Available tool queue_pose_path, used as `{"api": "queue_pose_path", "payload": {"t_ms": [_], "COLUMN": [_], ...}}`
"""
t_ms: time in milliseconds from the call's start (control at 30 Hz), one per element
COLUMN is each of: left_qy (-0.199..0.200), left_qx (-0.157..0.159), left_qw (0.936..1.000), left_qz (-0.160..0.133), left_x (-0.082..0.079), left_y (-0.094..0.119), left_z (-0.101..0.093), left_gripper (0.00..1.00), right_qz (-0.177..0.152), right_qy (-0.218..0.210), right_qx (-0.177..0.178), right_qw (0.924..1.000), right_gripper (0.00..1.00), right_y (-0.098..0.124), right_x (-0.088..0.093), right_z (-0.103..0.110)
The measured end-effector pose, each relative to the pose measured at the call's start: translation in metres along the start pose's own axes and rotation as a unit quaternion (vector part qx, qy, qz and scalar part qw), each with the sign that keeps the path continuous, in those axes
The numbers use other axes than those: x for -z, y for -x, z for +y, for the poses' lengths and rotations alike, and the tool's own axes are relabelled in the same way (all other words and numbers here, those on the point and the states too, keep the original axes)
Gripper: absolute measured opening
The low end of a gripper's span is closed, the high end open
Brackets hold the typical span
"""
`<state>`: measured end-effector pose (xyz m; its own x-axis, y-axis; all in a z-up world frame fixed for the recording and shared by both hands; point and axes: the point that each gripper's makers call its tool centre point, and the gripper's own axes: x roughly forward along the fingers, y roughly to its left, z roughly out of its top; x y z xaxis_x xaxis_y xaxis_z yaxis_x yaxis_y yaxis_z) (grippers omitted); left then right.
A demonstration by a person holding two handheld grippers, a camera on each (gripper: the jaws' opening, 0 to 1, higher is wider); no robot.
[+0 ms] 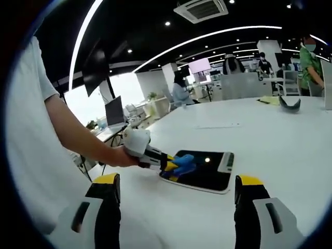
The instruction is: Wipe the mirror surface with the cleaning cloth until all visible marks leave the cleaned area.
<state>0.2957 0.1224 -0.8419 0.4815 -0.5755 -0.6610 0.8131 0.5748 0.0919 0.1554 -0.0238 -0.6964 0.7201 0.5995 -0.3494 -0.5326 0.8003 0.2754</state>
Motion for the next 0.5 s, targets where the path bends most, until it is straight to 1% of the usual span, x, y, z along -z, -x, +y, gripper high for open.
{"api": "queue_pose_path", "payload": {"t_ms": [133,500], "left_qy": [0.001,0.006], "left_qx": [-0.003,-0.007], "left_qw": [1.0,0.9999], "left_qz": [0.001,0.005], "left_x": [0.003,0.0086], "left_y": [0.0035,0.0092], "left_z": [0.0011,0.0043], "left_gripper": [0.07,0.07], "right_qz": [-0.003,0.001], "right_qy": [0.001,0.007], "right_qx": [0.0,-0.006], "right_qw": [1.0,1.0], "right_gripper": [0.91,0.9], "right_y": [0.0005,-0.0026], "right_x": [-0.0019,-0.0013], "right_z": [0.0004,0.005]}}
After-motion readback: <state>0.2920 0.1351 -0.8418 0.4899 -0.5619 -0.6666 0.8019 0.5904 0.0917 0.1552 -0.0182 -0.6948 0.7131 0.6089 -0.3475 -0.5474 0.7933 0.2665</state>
